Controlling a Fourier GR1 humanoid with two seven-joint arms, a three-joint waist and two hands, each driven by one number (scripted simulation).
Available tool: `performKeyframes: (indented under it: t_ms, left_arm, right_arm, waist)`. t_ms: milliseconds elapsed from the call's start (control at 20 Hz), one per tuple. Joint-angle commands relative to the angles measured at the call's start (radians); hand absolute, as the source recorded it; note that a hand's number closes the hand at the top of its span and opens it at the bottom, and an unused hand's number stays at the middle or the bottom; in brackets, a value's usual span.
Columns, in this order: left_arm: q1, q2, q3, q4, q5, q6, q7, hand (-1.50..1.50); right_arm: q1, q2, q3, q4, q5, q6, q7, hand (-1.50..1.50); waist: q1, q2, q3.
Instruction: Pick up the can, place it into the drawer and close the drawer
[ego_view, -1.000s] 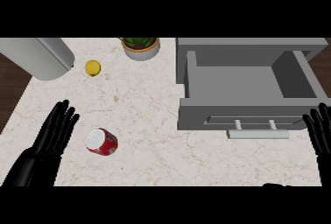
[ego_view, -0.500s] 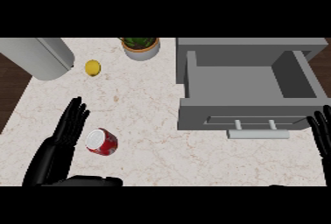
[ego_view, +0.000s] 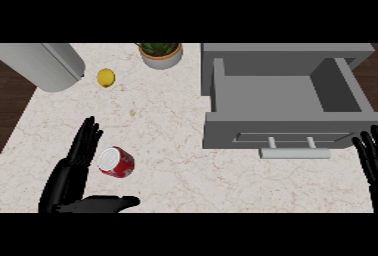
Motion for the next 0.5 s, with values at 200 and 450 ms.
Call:
performKeyframes:
  t_ms: [200,450]
  left_arm:
    - [-0.043,0.029,0.086,0.144,0.053,-0.033,-0.075,-1.50]
    - [-0.024,0.052,0.118,0.249,0.037,-0.050,-0.193,-1.50]
  right_arm:
    - [-0.025,0.004,-0.033,0.000,-0.006,0.009,0.033,-1.50]
    - [-0.038,0.017,-0.014,0.026,0.024,0.024,-0.001,-1.50]
  waist:
    - [0.000,0.000,0.000]
    - [0.001,0.000,0.000]
